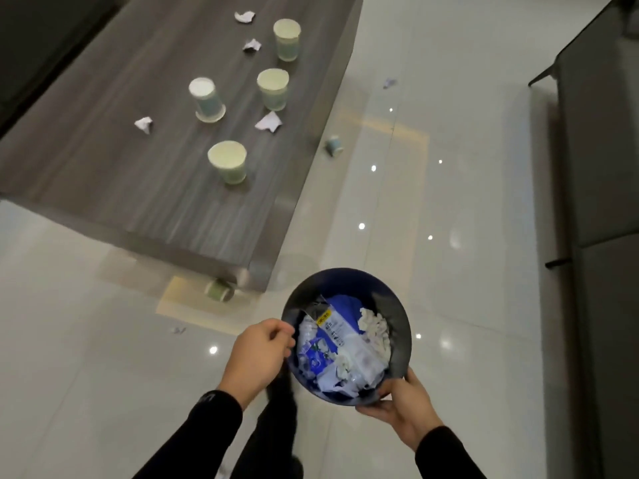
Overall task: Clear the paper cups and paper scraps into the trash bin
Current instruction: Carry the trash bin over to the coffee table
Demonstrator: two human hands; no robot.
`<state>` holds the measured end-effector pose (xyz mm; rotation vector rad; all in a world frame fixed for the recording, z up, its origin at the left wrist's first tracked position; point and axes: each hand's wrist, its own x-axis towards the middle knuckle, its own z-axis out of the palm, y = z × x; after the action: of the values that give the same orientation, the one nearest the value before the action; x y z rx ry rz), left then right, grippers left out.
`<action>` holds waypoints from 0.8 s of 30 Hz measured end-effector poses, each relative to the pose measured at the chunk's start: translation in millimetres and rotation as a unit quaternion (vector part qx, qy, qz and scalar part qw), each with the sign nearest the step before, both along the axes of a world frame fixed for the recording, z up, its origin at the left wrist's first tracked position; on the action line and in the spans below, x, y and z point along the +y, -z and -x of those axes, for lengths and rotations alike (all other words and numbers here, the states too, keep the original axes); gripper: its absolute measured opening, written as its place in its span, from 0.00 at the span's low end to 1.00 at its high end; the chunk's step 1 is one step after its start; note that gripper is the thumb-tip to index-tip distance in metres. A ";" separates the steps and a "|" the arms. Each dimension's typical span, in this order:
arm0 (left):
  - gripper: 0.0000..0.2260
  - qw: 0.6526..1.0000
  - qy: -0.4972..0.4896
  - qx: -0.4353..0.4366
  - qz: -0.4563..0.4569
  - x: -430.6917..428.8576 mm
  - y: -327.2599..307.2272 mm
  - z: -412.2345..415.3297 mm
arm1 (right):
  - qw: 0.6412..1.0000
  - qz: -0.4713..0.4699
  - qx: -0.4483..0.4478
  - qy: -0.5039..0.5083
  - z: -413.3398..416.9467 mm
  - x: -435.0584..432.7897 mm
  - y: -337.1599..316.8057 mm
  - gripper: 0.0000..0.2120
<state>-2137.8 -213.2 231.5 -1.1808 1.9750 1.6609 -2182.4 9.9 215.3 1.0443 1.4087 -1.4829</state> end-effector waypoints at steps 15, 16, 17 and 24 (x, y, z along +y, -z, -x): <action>0.08 0.996 -0.084 0.021 -0.026 -36.7 48.4 288.5 | 0.998 -0.066 -0.003 0.013 310.0 -54.3 104.8 0.26; 0.08 0.995 -0.092 0.018 -0.026 -40.4 52.5 300.9 | 0.998 -0.063 -0.004 0.012 326.9 -58.4 116.5 0.26; 0.09 0.995 -0.100 0.014 -0.024 -43.1 55.8 312.0 | 0.997 -0.070 -0.005 0.017 341.9 -63.1 124.2 0.26; 0.08 0.985 -0.173 0.002 -0.026 -49.1 85.3 368.5 | 0.995 -0.074 -0.017 -0.070 417.3 -77.9 182.8 0.23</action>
<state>-2506.4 -262.3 146.2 -1.5719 1.7926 1.8610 -2599.8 -68.0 32.5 1.0340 1.5534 -1.2705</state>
